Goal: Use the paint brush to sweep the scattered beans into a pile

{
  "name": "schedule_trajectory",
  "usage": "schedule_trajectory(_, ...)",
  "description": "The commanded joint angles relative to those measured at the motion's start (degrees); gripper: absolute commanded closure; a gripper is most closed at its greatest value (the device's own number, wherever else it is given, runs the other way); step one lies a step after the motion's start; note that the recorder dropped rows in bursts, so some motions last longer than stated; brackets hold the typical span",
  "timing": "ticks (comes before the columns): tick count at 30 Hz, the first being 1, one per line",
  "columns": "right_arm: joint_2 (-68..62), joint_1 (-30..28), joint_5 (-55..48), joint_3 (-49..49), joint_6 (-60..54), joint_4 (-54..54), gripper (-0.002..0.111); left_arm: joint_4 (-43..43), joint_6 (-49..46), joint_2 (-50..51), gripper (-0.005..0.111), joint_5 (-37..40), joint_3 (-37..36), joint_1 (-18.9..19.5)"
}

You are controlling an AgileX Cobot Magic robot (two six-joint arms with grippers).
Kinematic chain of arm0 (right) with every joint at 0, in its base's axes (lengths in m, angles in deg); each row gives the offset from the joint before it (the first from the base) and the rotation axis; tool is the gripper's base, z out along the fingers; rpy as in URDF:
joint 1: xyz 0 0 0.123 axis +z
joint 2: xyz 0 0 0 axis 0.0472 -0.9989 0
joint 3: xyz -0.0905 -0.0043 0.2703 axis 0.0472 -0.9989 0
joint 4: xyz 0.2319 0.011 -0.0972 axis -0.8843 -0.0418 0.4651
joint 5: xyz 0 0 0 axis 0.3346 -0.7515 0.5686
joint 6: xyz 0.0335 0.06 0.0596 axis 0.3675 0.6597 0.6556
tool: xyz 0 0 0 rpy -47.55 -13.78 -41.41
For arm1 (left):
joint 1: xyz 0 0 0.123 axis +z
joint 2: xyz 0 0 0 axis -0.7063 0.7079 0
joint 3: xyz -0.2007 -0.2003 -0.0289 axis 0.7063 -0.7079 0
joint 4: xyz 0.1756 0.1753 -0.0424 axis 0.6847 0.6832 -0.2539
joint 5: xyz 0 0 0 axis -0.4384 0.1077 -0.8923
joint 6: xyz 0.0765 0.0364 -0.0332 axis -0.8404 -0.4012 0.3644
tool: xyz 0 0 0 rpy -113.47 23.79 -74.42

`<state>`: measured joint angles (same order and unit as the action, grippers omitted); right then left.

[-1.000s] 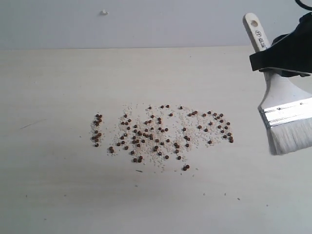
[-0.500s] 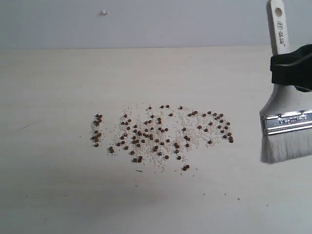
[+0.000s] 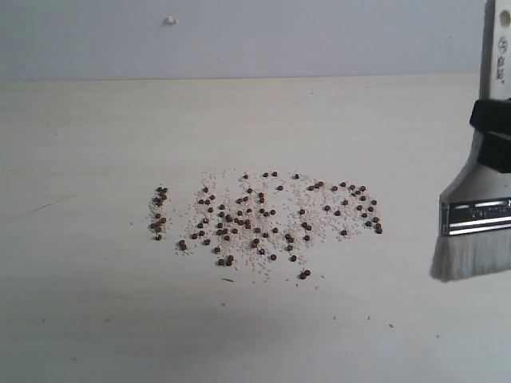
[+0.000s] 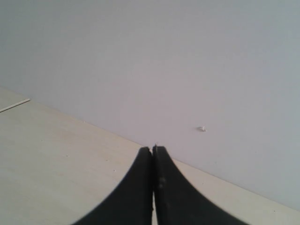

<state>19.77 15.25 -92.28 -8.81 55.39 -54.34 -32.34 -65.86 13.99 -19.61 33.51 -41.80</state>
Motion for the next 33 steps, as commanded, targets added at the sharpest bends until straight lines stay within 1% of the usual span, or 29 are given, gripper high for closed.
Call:
schedule_trajectory(1,-1.4,0.0,-0.7,2.6,-0.6,-0.1,0.108,-0.3,-0.2,-0.4,0.107,0.0,-0.2,-0.2)
schedule_trajectory(4,-0.4,0.0,2.6,3.4,-0.6,-0.1,0.108,-0.3,-0.2,-0.4,0.107,0.0,-0.2,-0.2)
schedule_trajectory(10,-0.1,0.0,0.2,1.6,0.4,-0.4,0.108,-0.3,-0.2,-0.4,0.107,0.0,-0.2,-0.2)
schedule_trajectory(14,1.5,0.0,1.7,2.8,0.4,-0.4,0.108,-0.3,-0.2,-0.4,0.107,0.0,-0.2,-0.2)
schedule_trajectory(17,1.9,0.0,1.2,1.1,0.4,-0.4,0.108,-0.3,-0.2,-0.4,0.107,0.0,-0.2,-0.2)
schedule_trajectory(21,-1.8,0.0,-2.5,0.5,-0.6,-0.4,0.108,-0.3,-0.2,-0.4,0.107,0.0,-0.2,-0.2)
schedule_trajectory(27,-9.9,0.0,-1.8,0.5,-0.7,-0.5,0.108,-0.3,-0.2,-0.4,0.107,0.0,-0.2,-0.2)
schedule_trajectory(33,-10.3,0.0,-0.8,0.5,-0.7,-0.5,0.108,-0.3,-0.2,-0.4,0.107,0.0,-0.2,-0.2)
